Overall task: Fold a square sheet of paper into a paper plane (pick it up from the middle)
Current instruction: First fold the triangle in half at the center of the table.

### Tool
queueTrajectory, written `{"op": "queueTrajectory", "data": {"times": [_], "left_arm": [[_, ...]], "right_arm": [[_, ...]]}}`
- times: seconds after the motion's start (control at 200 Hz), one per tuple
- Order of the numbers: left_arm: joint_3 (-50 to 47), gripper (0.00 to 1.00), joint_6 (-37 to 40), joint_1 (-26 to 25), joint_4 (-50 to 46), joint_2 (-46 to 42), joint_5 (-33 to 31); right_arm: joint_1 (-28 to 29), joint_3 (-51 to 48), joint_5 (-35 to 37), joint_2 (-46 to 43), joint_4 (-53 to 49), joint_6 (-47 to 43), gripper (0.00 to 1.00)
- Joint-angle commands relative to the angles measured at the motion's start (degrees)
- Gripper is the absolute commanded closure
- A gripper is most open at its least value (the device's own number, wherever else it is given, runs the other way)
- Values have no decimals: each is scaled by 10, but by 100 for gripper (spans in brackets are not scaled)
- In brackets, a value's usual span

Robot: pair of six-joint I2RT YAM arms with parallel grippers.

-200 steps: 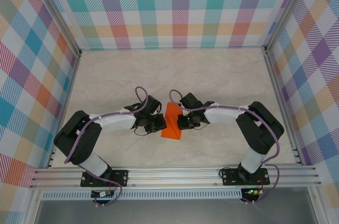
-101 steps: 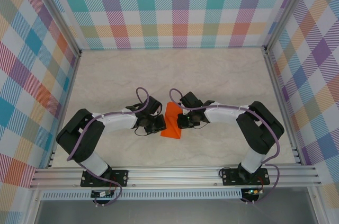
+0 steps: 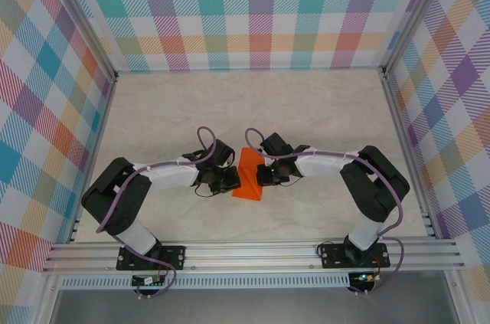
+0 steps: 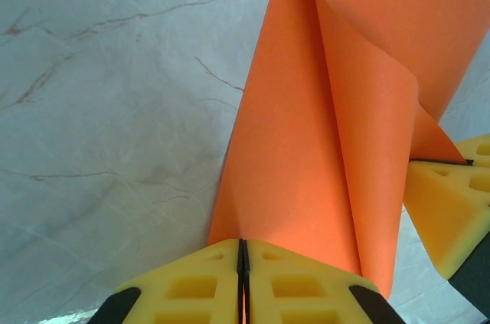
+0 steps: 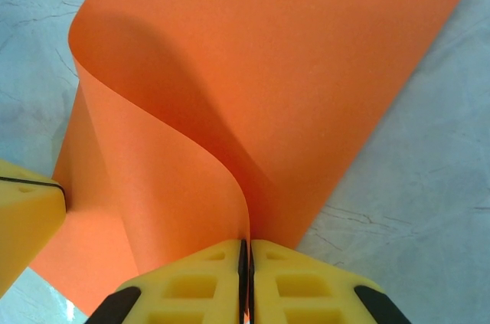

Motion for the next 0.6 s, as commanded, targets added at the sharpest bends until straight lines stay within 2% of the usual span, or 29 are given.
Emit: {"op": "queueTrajectory", "data": {"times": [0.0, 0.595], "left_arm": [[6, 90, 17, -6, -19, -23, -9], [5, 91, 15, -6, -13, -23, -9]], "right_arm": [[-4, 8, -15, 9, 0, -7, 89], [-3, 15, -7, 21, -6, -6, 88]]}}
